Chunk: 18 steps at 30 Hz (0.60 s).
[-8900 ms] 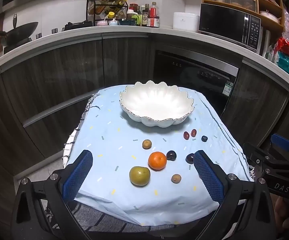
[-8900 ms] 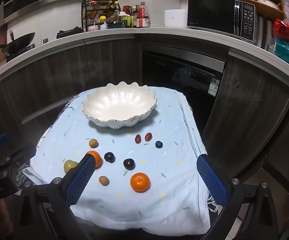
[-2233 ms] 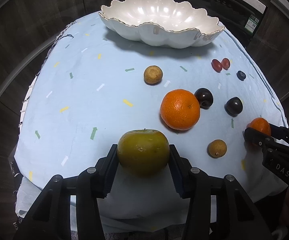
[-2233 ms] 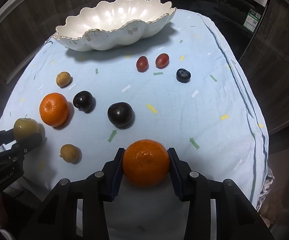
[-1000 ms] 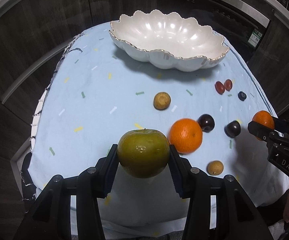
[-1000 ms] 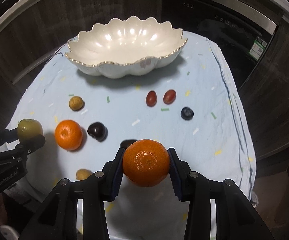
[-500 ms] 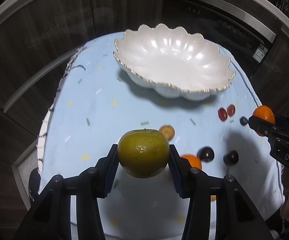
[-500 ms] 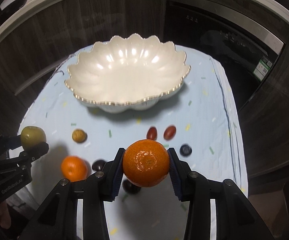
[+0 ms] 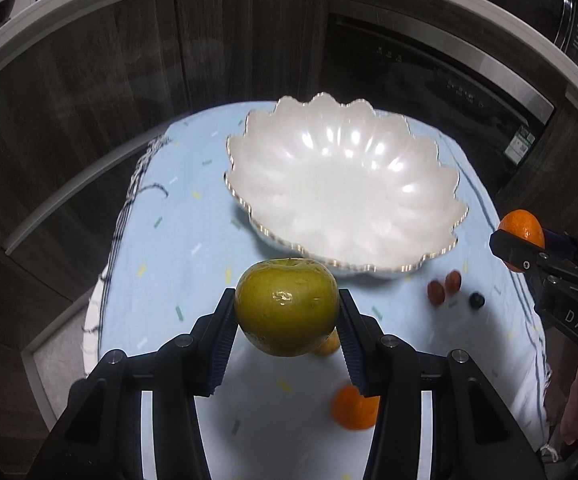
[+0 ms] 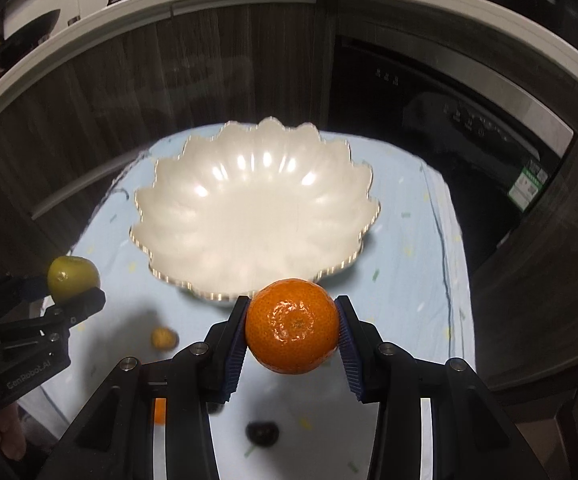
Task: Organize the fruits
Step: 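Carry the pear and tangerine over the white bowl with both tools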
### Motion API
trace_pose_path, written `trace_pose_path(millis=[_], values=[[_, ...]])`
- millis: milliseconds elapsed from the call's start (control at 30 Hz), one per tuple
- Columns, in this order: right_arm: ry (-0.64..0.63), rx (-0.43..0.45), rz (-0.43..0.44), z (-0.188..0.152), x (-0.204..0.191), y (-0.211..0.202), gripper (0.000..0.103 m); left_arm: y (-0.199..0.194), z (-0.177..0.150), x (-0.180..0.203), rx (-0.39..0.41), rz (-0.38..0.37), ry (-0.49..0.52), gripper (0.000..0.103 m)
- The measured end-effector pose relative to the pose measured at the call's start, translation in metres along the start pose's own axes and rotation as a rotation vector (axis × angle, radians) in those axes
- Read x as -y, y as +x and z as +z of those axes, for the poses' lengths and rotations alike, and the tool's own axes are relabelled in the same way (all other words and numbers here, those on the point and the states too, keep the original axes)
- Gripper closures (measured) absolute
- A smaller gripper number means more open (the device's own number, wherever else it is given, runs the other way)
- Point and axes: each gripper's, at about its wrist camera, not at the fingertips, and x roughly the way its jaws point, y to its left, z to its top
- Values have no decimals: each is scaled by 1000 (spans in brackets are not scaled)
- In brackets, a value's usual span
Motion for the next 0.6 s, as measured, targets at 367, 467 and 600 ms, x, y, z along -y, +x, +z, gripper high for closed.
trace_pose_path(millis=[367, 467, 600], values=[[-3, 52, 3, 40, 8, 4, 60, 8, 44, 2, 52, -17, 47, 56], [-4, 49, 6, 49, 10, 12, 60, 13, 56, 1, 53, -23, 51, 56], [-12, 47, 3, 64, 13, 24, 60, 21, 70, -2, 60, -33, 47, 56]])
